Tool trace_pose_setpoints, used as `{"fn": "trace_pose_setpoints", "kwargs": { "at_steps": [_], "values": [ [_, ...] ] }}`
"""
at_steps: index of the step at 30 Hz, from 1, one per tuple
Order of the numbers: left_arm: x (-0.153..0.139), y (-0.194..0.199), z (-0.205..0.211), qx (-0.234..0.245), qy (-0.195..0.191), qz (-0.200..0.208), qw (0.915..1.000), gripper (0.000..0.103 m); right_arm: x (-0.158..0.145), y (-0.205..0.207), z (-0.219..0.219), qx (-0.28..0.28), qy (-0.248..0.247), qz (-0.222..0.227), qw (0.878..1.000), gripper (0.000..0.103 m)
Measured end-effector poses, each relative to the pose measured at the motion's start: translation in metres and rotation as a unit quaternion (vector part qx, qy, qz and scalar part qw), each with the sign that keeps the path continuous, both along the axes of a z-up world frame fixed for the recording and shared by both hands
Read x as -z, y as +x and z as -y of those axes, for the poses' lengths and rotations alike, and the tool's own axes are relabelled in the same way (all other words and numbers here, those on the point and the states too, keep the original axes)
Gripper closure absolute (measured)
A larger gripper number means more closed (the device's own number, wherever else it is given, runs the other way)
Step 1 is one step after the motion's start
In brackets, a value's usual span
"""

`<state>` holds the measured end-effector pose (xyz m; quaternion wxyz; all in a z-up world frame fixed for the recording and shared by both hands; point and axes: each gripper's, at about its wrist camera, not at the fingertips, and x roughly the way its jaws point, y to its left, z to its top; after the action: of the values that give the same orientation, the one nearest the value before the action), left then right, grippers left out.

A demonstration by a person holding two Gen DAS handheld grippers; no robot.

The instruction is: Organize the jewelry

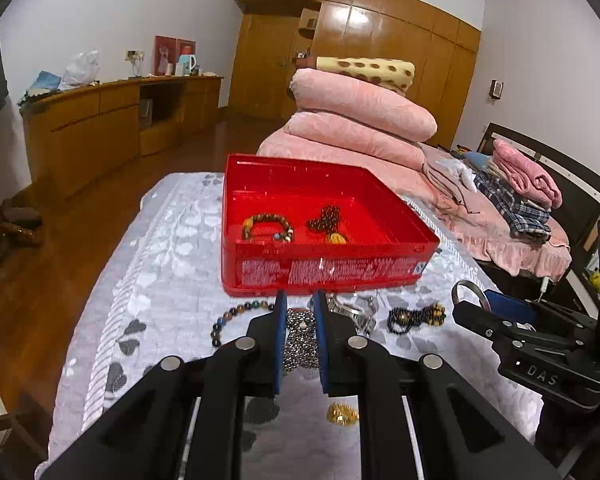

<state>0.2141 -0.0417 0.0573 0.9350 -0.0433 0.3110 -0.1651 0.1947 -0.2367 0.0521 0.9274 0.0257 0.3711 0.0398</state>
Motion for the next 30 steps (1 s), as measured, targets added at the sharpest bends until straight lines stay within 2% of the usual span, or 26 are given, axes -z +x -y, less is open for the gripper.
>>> {"fn": "trace_pose_setpoints", "kwargs": {
  "at_steps": [15,30],
  "values": [
    [-0.026,0.038,0.019,0.01,-0.005,0.024,0.9996,0.09,-0.03,0.045,0.002,-0.004,-0.008,0.028,1.0,0.055],
    [-0.044,0.109,0.03,0.008,-0.032,0.025,0.9992,0.09,-0.046,0.112,0.011,-0.017,-0.001,0.024,1.0,0.055]
  ]
}}
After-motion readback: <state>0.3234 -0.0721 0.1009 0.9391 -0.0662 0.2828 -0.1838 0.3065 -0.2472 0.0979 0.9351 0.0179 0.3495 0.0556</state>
